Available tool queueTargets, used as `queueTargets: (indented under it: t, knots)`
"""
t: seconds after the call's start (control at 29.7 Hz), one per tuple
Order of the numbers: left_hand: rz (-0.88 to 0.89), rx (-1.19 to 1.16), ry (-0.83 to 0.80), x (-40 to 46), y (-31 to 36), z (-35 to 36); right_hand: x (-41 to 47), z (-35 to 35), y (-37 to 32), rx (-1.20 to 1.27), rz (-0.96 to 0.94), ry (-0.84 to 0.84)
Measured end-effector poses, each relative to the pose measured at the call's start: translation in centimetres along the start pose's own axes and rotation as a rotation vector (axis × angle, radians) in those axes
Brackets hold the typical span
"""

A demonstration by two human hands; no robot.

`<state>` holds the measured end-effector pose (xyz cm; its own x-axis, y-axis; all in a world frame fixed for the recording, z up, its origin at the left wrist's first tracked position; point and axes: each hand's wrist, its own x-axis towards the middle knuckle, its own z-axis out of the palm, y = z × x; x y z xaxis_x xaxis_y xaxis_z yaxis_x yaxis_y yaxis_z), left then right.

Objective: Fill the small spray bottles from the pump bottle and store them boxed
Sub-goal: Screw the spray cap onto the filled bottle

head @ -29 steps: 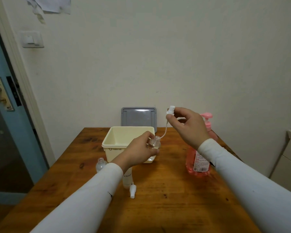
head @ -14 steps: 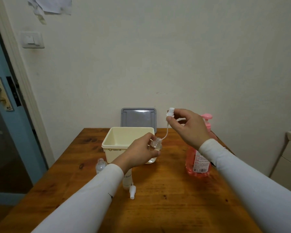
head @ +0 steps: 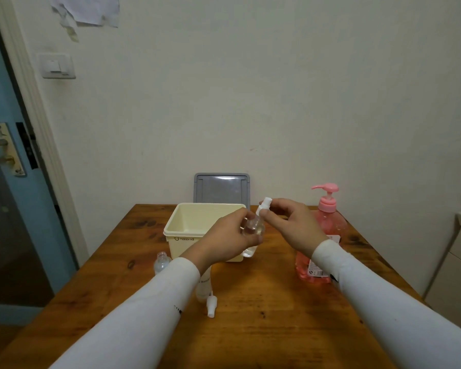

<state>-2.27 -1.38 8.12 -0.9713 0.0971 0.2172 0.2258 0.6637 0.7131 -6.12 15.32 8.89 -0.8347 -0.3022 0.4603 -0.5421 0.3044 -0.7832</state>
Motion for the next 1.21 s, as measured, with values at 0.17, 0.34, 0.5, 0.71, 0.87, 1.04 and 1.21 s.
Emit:
queueTargets:
  t: [0.17, 0.34, 0.5, 0.71, 0.87, 1.04, 1.21]
  knots:
    - [-0.001, 0.003, -0.01, -0.1, 0.0, 0.1, -0.1, -0.2, 0.2, 0.014, 0.002, -0.038]
    - [0.016, 0.024, -0.011, 0.0, 0.4, 0.0, 0.0, -0.9, 0.4, -0.064, -0.032, -0.145]
    - [0.03, 0.052, -0.02, -0.1, 0.5, -0.1, 0.9, -1.6, -0.4, -0.237, -0.025, -0.181]
    - [0.068, 0.055, -0.051, 0.0, 1.0, 0.2, 1.2, -1.5, -0.6, -0.385, -0.008, -0.141]
    - [0.067, 0.043, -0.069, 0.0, 1.4, 0.2, 0.9, -1.0, -0.8, -0.391, -0.017, -0.096]
    - [0.051, 0.06, -0.057, -0.1, 1.2, -0.2, 0.8, -2.0, -1.4, -0.239, 0.085, -0.258]
    - [0.047, 0.084, -0.054, -0.1, 1.0, -0.3, 1.0, -2.6, -1.7, -0.298, 0.117, -0.341]
